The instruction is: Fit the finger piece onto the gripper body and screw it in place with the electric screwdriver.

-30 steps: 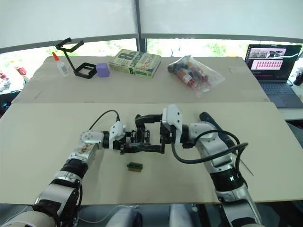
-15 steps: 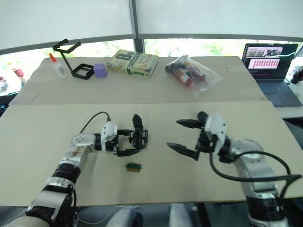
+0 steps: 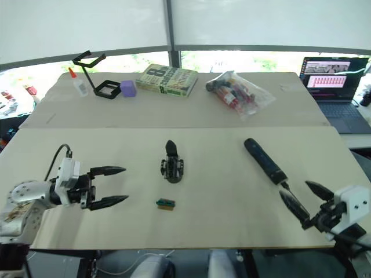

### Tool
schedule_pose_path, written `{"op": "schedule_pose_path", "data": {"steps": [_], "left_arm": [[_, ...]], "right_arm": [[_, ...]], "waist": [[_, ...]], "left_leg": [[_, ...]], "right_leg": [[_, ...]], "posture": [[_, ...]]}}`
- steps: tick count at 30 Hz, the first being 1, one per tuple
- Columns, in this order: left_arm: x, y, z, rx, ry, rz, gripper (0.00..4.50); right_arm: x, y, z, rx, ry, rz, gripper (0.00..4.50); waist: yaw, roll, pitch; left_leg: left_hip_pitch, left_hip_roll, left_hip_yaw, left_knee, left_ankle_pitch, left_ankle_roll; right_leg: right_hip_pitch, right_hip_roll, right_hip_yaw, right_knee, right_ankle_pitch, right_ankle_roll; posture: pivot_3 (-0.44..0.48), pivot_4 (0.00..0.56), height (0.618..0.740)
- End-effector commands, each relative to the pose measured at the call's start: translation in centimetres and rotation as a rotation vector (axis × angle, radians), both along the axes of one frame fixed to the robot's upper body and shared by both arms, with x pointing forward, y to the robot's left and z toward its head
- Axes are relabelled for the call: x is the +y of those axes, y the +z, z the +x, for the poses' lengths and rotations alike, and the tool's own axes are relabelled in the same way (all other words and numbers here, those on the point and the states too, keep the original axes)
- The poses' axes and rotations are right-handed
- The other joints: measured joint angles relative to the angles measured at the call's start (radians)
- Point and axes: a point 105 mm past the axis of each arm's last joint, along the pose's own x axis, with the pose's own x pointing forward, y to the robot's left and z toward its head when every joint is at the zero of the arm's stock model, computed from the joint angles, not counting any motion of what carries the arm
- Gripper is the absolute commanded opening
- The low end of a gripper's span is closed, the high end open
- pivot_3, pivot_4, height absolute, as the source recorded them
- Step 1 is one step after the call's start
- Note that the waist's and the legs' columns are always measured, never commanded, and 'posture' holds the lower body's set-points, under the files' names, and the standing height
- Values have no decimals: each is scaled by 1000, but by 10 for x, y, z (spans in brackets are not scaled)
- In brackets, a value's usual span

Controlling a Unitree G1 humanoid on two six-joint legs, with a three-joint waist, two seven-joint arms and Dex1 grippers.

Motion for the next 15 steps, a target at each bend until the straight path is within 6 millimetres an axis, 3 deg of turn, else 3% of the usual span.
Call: {"op": "schedule_pose_path", "data": {"steps": [1, 8, 11, 15], "left_arm": [[-11, 22, -11, -47, -33, -44, 4459], [-29, 47, -16, -83, -53, -129, 4459], [-42, 54, -21, -90, -88, -140, 4459], [-55, 54, -31, -35, -147, -138, 4459]], "right_arm": [[9, 20, 26, 69, 54, -42, 4500], [11, 18, 66, 295, 164, -193, 4500], [4, 5, 82, 443, 150, -234, 4500], [-2, -16, 105, 508, 144, -338, 4500]], "waist": [[-7, 2, 1], [11, 2, 2], [12, 2, 2], [10, 1, 2]], "left_leg": [[0, 0, 1, 0, 0, 0], [-2, 2, 1, 0, 1, 1], [-5, 1, 1, 1, 1, 1], [-7, 0, 2, 1, 0, 1]], "right_leg": [[1, 0, 1, -1, 1, 0], [-2, 5, -2, -2, 2, -1], [-3, 4, -2, -4, 2, 0], [-4, 3, -3, -8, 2, 0]], "posture": [[0, 150, 740], [0, 150, 740], [0, 150, 740], [0, 150, 740]]}}
